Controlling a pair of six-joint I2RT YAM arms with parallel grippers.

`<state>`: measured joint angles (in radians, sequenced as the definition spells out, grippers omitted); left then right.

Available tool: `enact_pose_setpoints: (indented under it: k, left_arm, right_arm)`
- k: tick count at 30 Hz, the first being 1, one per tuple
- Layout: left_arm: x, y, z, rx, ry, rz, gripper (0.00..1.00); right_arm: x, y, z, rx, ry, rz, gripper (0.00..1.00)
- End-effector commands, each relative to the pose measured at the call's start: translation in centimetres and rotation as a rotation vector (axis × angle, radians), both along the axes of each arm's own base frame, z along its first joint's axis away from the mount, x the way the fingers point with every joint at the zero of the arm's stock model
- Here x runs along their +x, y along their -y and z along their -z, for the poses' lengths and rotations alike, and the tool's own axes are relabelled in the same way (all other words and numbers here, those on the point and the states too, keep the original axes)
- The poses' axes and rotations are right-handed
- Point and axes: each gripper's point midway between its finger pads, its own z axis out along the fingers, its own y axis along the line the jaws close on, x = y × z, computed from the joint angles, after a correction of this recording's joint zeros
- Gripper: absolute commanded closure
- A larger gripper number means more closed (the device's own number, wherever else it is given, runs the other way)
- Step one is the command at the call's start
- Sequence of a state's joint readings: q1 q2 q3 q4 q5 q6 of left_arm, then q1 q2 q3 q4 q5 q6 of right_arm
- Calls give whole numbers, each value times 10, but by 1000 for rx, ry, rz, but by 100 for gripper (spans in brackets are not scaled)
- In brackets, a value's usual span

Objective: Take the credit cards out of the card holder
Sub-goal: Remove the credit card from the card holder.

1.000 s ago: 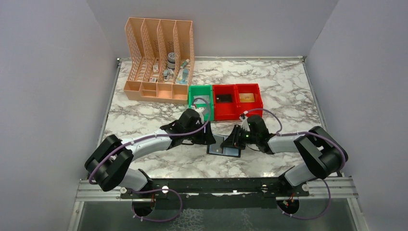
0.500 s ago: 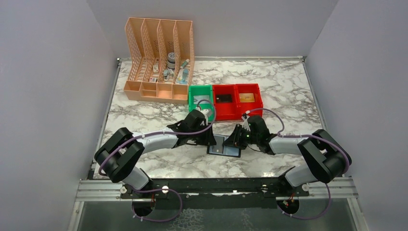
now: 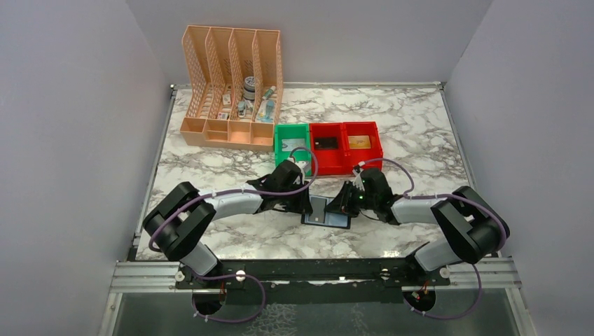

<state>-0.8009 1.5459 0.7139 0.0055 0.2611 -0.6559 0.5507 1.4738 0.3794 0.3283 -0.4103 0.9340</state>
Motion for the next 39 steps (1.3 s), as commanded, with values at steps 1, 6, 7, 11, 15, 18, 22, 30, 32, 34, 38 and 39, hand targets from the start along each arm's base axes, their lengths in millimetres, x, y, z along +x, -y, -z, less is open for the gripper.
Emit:
enact_pose_setpoints:
  k: [1,6,7,11,15,18,22,30,32,34,38,39]
  left_arm:
    - [2,6,-1,7,7,33,75]
    - [-1,5,3,7,-8,31,78]
    - [-2,5,4,8,-11,32,79]
    - [-4,3,5,10,-17,35,82]
    - [-5,2,5,10,-15,34,82]
    - [-5,2,5,10,-16,34,84]
    - [-5,2,3,6,-15,35,87]
    - [-5,4,-1,-5,-11,37,93]
    - [-5,2,0,1,-9,28,94]
    - [-3,-2,2,18,-3,7,95]
    - [-2,-8,4,42,4,-7,99]
    - [-2,-8,3,41,5,-9,99]
  right_arm:
    - [-6,1,10,-1,-45,12,83]
    - [-6,0,10,10,-53,14,88]
    - [-7,-1,11,12,-57,14,88]
    - [-7,-3,8,31,-59,13,88]
    - [-6,-7,2,54,-53,-7,89]
    - [-7,-11,-4,73,-47,-29,89]
    - [-6,-13,-8,83,-34,-40,89]
    - [-9,-20,-19,121,-7,-100,96]
    - [-9,-19,-20,118,-1,-103,99]
    - [-8,-17,-19,104,1,-95,99]
    - [-8,-13,-15,70,3,-83,99]
    - [-8,-11,-14,62,4,-80,99]
